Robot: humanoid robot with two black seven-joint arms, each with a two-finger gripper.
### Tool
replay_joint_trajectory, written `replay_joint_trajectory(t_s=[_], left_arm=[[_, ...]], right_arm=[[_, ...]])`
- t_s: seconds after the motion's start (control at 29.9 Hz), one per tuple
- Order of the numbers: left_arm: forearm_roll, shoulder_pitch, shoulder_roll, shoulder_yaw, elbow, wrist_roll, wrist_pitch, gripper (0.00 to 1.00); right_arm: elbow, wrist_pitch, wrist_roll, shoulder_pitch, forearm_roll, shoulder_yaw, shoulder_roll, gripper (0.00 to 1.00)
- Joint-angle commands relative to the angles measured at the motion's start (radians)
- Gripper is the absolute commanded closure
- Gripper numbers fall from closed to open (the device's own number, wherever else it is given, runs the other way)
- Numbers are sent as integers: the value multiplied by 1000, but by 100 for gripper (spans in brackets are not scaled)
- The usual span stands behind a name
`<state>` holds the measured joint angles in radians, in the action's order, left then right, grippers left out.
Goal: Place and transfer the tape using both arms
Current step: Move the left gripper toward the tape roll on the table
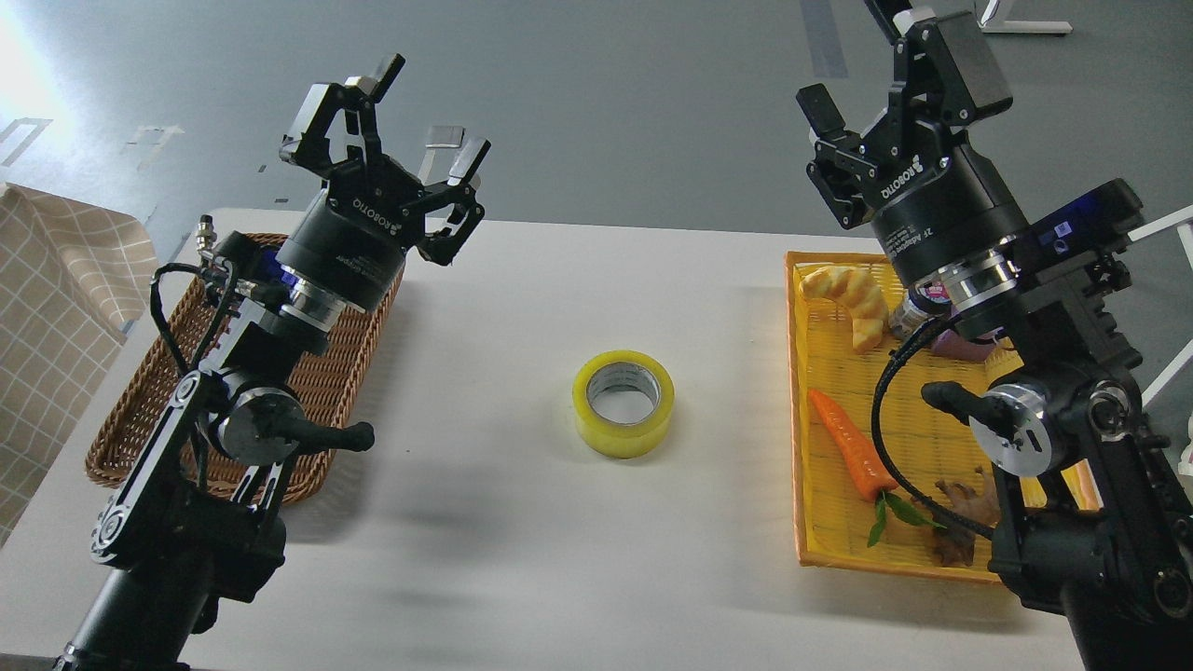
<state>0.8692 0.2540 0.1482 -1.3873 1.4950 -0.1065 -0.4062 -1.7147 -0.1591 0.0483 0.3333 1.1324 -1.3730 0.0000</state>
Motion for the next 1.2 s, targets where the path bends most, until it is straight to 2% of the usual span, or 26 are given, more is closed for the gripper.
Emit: replay_joint_trajectory(t_s=[0.0,0.13,0.17,0.23,0.3,0.4,0.7,0.8,1.0,1.1,1.17], left_arm=[[192,7,5,1,-10,1,18,2],[370,16,8,60,-10,8,93,2],[449,21,8,91,-16,7,153,2],[546,21,8,134,-24,7,216,2],[757,24,13,239,-39,10,341,2],[971,21,8,335,-55,14,453,2],[1195,8,17,447,-84,21,463,2],[1312,10,8,459,-156,27,463,2],[1312,27,-16,467,-274,31,463,2],[1312,48,-38,470,-291,66,463,2],[1312,65,-59,475,-311,147,463,2]], right_arm=[[0,-2,-1,0,1,17,0,0],[-2,-2,-1,19,1,38,0,0],[-2,-2,-1,23,1,38,0,0],[-2,-2,1,23,1,37,0,0],[-2,-2,1,27,1,38,0,0],[-2,-2,-1,27,1,38,0,0],[-5,-2,-1,29,1,31,0,0],[-5,-2,-1,27,1,31,0,0],[-5,-4,-4,26,0,26,0,0],[-8,-11,-7,24,0,26,0,0],[-9,-25,-7,16,0,22,0,0]])
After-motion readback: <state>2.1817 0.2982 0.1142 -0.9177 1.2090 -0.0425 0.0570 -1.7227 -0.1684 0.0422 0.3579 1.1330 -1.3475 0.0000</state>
